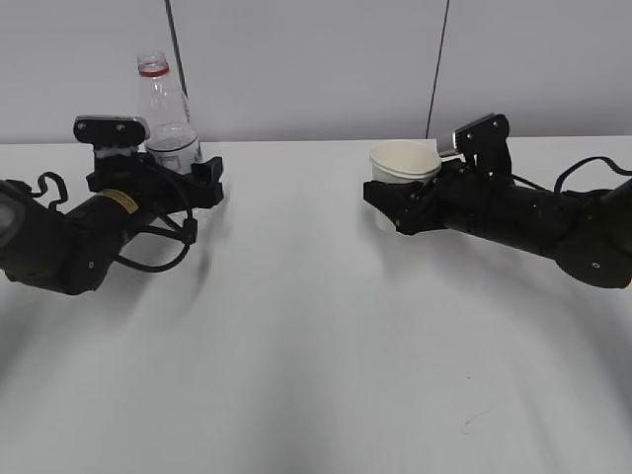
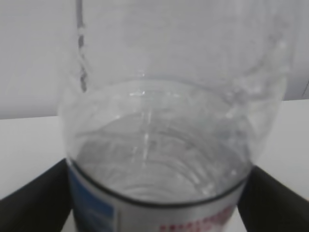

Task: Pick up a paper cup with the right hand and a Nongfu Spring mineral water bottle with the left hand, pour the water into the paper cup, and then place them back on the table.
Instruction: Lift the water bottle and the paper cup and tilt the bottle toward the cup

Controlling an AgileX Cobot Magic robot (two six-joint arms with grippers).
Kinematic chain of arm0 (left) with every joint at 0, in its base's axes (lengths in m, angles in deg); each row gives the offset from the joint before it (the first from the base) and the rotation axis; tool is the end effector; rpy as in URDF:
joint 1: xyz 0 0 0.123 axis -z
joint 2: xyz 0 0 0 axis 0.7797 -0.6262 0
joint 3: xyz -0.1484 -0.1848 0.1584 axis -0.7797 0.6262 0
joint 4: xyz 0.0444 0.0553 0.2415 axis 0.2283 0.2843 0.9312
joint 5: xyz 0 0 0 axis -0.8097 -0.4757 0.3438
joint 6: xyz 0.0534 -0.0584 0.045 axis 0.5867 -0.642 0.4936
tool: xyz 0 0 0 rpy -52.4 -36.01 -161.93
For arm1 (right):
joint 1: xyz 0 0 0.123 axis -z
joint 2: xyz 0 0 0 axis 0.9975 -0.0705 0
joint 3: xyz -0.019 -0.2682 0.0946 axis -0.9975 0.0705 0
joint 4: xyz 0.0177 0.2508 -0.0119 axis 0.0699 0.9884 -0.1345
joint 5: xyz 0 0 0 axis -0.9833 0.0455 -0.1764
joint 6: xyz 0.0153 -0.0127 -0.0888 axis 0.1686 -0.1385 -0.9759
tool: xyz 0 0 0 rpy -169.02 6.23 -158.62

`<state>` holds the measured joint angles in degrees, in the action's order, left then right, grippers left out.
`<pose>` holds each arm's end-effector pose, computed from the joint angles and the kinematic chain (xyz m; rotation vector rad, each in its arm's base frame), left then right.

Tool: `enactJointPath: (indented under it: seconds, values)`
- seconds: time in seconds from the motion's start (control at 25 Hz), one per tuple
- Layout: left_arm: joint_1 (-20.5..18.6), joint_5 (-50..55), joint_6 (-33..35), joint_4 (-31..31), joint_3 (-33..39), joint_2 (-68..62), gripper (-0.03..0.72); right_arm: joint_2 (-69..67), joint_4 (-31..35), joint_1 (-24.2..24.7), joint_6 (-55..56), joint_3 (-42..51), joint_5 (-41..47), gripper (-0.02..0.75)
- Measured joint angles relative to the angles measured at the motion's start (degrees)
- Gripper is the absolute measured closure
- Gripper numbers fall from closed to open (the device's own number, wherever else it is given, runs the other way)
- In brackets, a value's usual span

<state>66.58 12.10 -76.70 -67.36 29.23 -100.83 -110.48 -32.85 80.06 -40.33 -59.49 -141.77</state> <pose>0.4130 -0.1175 0.1038 0.2017 1.7043 -0.2898 0.3983 0.0905 0.1183 -0.5553 1.7454 0.5423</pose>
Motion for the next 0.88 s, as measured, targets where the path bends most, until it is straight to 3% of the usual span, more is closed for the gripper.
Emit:
enactJointPath:
  seconds: [0.28,0.6,0.88]
  values:
    - [0.0,1.0,0.0,-0.4,-3.2,-2.6,0.122,0.0,0.0,0.0,0.0,0.0,0.0,0.214]
    - [0.0,1.0,0.0,-0.9,-3.5,-2.7,0.300,0.0,0.0,0.0,0.0,0.0,0.0,0.214]
    - [0.0,0.0,0.0,-0.7,-3.5,-3.0,0.318,0.0,-0.5,0.0,0.0,0.0,0.0,0.214]
